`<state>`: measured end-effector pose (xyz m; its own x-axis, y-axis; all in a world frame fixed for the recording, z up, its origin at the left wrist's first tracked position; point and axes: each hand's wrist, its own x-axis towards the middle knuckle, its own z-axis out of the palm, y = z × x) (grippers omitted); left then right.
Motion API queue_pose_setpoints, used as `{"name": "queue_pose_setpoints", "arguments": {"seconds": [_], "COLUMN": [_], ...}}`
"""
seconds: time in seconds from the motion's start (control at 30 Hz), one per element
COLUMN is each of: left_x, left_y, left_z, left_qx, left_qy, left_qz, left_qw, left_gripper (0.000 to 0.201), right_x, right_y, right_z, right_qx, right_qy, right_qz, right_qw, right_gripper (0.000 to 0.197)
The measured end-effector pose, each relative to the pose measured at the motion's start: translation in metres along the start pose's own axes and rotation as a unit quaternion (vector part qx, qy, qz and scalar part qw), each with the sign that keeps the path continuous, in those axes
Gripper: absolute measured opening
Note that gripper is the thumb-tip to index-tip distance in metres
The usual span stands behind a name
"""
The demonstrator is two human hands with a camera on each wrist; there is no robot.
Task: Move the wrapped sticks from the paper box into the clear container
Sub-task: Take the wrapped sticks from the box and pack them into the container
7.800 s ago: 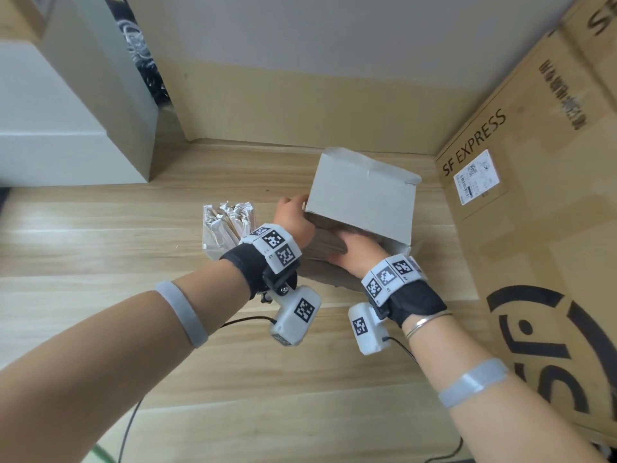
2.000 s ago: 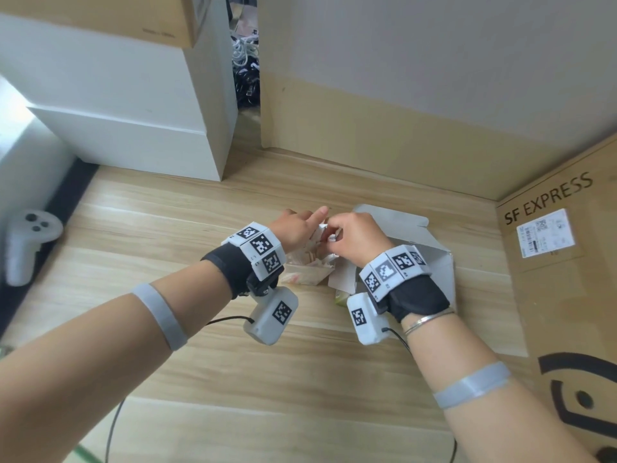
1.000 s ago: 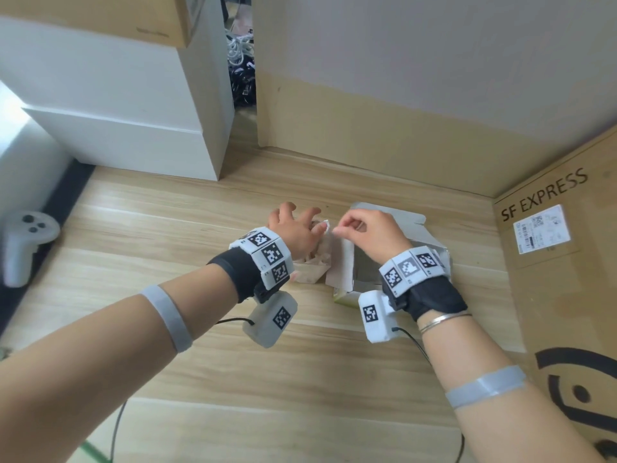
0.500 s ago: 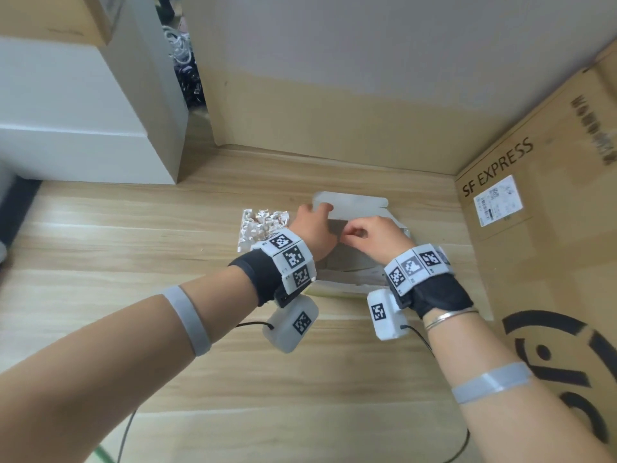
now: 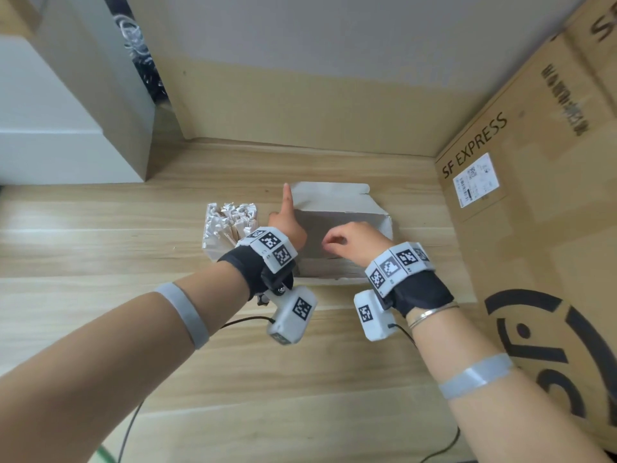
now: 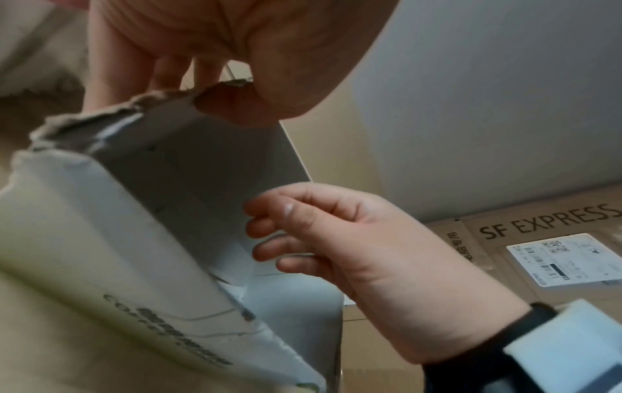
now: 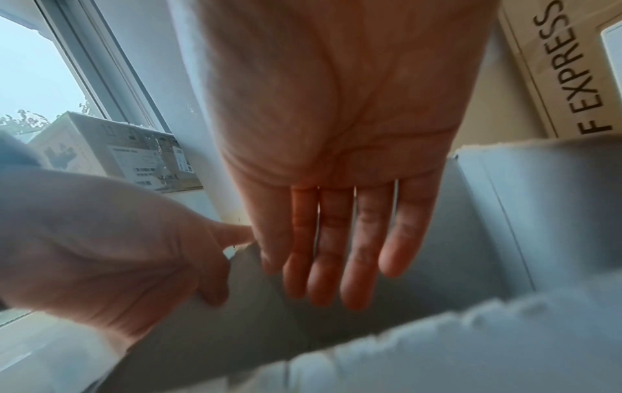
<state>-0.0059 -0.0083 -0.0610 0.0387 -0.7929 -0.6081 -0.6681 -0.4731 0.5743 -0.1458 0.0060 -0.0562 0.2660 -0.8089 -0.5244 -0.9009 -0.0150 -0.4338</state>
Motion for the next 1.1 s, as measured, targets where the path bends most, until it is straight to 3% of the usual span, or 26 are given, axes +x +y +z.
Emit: {"name": "queue_pose_setpoints", "arguments": {"seconds": [0.1,0.2,0.37,0.43,0.63,0.87,1.1], "left_x": [-0.004,-0.007,-0.013,-0.013,-0.013,-0.016,-0.018], "left_y": [0.005,0.005,0.004,0.001,-0.004,-0.007,-0.009], "left_z": [-0.001,-0.003,0.000,0.000,-0.001,-0.005,-0.007], "left_qx": [-0.060,-0.061,-0.059,-0.061,-0.064,-0.078,-0.084], "left_qy": [0.000,0.013,0.043,0.051,0.051,0.038,0.034], "left_qz": [0.008,0.044,0.063,0.081,0.102,0.116,0.116], "left_qw": [0.998,0.997,0.995,0.994,0.991,0.989,0.989], "left_gripper": [0.090,0.079,0.057,0.053,0.056,0.062,0.067], "right_x": [0.000,0.004,0.013,0.017,0.024,0.029,0.030], "right_y": [0.000,-0.002,-0.001,0.000,-0.002,-0.009,-0.012], "right_z": [0.007,0.015,0.033,0.038,0.046,0.045,0.051], "right_qx": [-0.018,-0.033,-0.049,-0.062,-0.094,-0.157,-0.164], "right_qy": [-0.007,-0.009,0.060,0.084,0.073,-0.003,-0.003], "right_qz": [0.016,0.033,0.086,0.104,0.135,0.159,0.134], "right_qw": [1.000,0.999,0.993,0.989,0.984,0.975,0.977], "right_gripper": [0.029,0.030,0.041,0.037,0.035,0.034,0.038]}}
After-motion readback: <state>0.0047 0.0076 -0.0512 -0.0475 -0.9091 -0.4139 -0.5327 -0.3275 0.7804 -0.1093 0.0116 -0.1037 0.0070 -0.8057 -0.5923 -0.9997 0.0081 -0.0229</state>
